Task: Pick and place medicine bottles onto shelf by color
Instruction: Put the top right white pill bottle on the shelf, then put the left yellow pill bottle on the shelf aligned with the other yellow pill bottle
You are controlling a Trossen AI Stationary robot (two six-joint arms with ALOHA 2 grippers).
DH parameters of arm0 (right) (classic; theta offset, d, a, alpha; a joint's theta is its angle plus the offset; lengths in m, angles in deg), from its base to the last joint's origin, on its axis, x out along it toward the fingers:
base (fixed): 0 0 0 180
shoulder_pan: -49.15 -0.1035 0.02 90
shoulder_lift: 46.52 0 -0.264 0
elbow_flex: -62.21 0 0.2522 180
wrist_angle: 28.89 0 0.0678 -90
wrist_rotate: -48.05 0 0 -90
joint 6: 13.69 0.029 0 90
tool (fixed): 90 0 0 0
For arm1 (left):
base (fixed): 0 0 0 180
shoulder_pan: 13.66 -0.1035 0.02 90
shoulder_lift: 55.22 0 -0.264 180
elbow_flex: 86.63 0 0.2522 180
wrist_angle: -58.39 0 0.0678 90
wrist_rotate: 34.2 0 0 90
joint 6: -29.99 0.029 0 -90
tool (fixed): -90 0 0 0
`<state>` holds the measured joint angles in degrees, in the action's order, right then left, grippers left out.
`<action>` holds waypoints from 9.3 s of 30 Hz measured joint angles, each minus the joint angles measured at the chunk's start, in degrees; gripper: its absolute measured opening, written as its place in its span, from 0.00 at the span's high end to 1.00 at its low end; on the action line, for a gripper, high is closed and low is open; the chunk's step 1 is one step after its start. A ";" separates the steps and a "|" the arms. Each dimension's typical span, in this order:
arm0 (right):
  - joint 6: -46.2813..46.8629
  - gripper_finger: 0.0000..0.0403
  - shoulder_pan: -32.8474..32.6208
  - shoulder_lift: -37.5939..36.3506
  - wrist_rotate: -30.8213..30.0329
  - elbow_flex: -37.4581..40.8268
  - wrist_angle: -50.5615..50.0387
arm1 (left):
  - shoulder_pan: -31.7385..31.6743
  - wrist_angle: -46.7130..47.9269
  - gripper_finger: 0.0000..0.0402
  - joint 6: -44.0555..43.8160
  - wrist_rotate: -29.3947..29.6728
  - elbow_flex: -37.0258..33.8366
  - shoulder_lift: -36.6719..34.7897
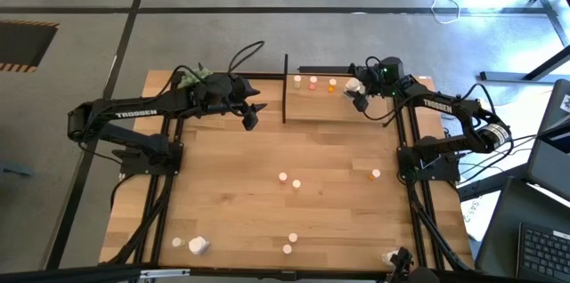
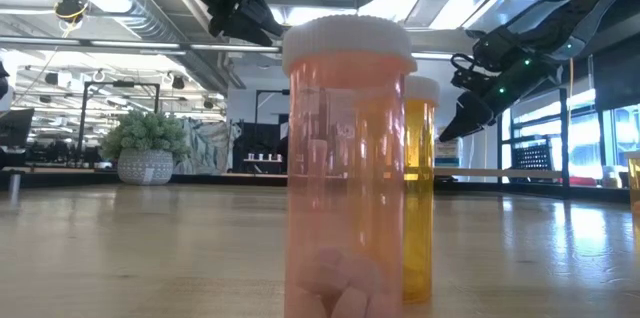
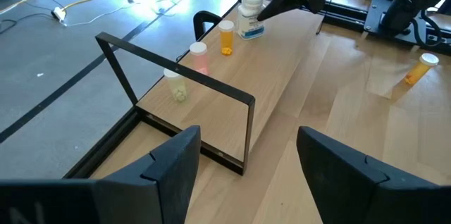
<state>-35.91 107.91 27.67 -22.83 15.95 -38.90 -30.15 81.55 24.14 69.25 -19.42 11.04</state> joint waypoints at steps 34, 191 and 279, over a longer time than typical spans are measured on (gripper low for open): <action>0.51 0.20 -3.17 -0.15 -1.06 -31.19 -44.73 | 0.00 0.01 0.43 -0.01 -0.02 0.00 0.00; 8.98 0.20 -49.51 2.82 -17.54 -44.77 -45.97 | 18.79 52.57 0.43 -4.56 -25.62 -0.02 -22.49; 3.75 0.20 -48.46 3.02 -8.94 -44.77 -46.45 | 87.56 12.35 0.43 -73.54 -5.40 -14.12 7.77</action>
<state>-32.17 59.45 30.69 -31.77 -28.82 -85.35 57.41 93.89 -49.40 63.86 -33.54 18.81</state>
